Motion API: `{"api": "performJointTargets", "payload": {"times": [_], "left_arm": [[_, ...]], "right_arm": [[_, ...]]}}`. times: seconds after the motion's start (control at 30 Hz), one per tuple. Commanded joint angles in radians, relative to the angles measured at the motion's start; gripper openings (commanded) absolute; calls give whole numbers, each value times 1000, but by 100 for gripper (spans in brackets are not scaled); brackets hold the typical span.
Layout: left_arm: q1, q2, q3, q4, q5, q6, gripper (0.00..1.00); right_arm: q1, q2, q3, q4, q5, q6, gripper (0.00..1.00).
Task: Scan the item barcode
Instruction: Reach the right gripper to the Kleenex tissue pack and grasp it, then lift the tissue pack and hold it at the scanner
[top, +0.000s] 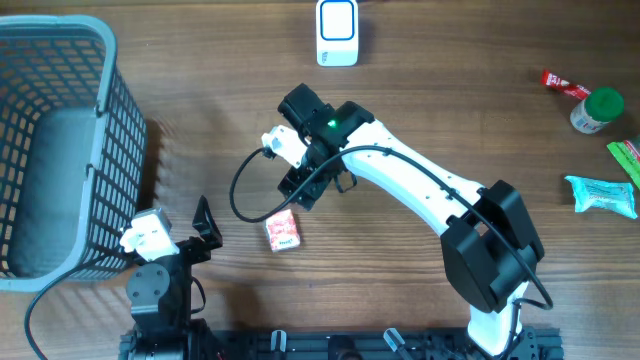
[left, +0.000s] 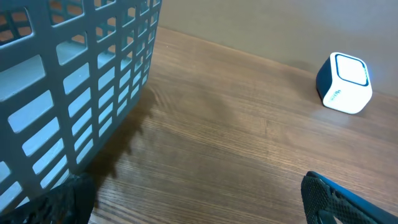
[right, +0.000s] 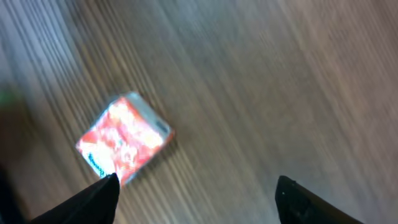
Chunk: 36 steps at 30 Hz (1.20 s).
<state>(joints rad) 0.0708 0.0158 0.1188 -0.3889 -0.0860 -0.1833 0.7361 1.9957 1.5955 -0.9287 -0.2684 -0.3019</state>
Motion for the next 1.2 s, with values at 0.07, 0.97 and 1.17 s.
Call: {"api": "performJointTargets", "payload": {"times": [0.07, 0.97, 1.17], "left_arm": [[4, -3, -3, 4, -16, 19, 100], [4, -3, -3, 4, -16, 19, 100], [4, -3, -3, 4, -16, 19, 100]], "right_arm": [[0, 11, -84, 104, -263, -240, 95], [24, 161, -116, 195, -351, -189, 64], [26, 176, -118, 180, -350, -122, 35]]}}
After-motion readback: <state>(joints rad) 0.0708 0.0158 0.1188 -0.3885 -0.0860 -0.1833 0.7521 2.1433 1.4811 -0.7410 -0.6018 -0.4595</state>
